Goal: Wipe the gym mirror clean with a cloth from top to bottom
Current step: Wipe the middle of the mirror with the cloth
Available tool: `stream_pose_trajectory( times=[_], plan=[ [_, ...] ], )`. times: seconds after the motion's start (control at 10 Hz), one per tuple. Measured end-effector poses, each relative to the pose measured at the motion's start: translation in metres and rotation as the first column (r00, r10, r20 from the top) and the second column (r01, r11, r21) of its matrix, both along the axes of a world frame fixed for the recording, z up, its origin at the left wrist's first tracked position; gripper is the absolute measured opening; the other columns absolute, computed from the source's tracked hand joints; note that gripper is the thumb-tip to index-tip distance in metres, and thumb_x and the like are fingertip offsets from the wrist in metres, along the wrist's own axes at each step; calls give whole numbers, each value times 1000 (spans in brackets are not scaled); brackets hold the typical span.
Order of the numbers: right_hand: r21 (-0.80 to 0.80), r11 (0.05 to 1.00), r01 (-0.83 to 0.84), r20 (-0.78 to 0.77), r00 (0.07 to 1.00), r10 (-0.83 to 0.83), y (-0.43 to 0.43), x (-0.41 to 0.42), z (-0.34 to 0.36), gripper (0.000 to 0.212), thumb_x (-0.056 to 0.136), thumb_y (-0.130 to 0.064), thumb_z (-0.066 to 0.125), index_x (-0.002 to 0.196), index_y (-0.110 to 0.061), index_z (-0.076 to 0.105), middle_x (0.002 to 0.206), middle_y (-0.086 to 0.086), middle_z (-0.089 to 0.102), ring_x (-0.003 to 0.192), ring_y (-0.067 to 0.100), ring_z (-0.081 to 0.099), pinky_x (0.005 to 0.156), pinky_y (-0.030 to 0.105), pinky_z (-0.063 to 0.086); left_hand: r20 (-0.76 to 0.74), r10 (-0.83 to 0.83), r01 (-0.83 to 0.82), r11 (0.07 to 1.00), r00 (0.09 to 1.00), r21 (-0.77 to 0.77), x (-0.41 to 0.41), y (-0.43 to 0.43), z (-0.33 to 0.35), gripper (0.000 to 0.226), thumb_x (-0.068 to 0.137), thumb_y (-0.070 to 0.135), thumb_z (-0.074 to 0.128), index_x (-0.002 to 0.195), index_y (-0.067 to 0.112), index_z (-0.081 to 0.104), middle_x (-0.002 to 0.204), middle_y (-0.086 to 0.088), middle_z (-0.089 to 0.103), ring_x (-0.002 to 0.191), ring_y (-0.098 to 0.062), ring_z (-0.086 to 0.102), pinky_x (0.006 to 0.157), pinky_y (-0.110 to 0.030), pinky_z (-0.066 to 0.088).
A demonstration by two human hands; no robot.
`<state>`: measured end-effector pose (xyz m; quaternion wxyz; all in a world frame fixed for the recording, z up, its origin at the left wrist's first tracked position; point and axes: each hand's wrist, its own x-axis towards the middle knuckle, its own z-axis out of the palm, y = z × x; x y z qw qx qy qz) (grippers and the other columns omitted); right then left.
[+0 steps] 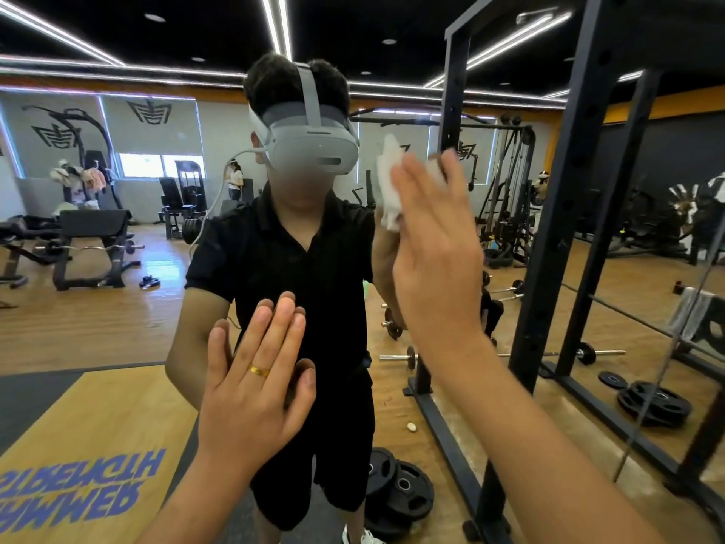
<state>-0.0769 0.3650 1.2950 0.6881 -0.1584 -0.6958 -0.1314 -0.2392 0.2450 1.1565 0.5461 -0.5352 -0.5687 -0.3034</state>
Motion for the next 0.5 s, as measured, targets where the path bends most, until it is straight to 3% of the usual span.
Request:
stream_pose_trajectory(
  times=[0.1, 0.2, 0.3, 0.4, 0.5],
  plan=[
    [28, 999, 16, -17, 1000, -15, 8, 10, 43, 44, 94, 10, 56, 138, 11, 55, 147, 28, 53, 142, 46, 44, 123, 49, 31, -1, 2, -2, 1000, 1000, 4, -1, 0, 0, 61, 101, 32, 49, 155, 6, 40, 162, -12, 37, 154, -26, 28, 121, -59, 20],
    [83, 996, -27, -33, 999, 30, 0, 7, 56, 45, 93, 12, 54, 137, 18, 51, 143, 35, 53, 140, 46, 45, 122, 54, 30, -6, -1, 2, 1000, 1000, 7, -2, 0, 0, 61, 101, 31, 50, 155, 6, 40, 163, -12, 36, 154, -26, 28, 123, -58, 18],
    [-32, 999, -32, 2, 999, 32, -11, -5, 5, 48, 96, 10, 55, 144, 9, 51, 150, 23, 51, 147, 39, 39, 125, 44, 29, -9, -5, 5, 1000, 1000, 8, -2, 0, -1, 62, 101, 31, 50, 157, 7, 37, 163, -11, 36, 154, -26, 29, 123, -58, 18],
    [-59, 998, -9, -11, 1000, 8, -21, -5, -4, 47, 99, 2, 58, 145, -2, 54, 152, 10, 53, 151, 37, 33, 125, 22, 20, -15, 8, -7, 1000, 1000, 11, -2, 1, -1, 64, 101, 32, 50, 158, 8, 35, 165, -10, 34, 154, -26, 30, 123, -58, 18],
    [-30, 999, -17, -83, 996, 14, -6, 0, 40, 45, 96, 7, 57, 142, 4, 55, 150, 20, 53, 146, 42, 39, 123, 17, 20, -21, 12, -12, 1000, 1000, 12, -3, 1, -1, 64, 101, 32, 49, 159, 9, 34, 166, -9, 32, 154, -26, 29, 123, -58, 17]
  ],
)
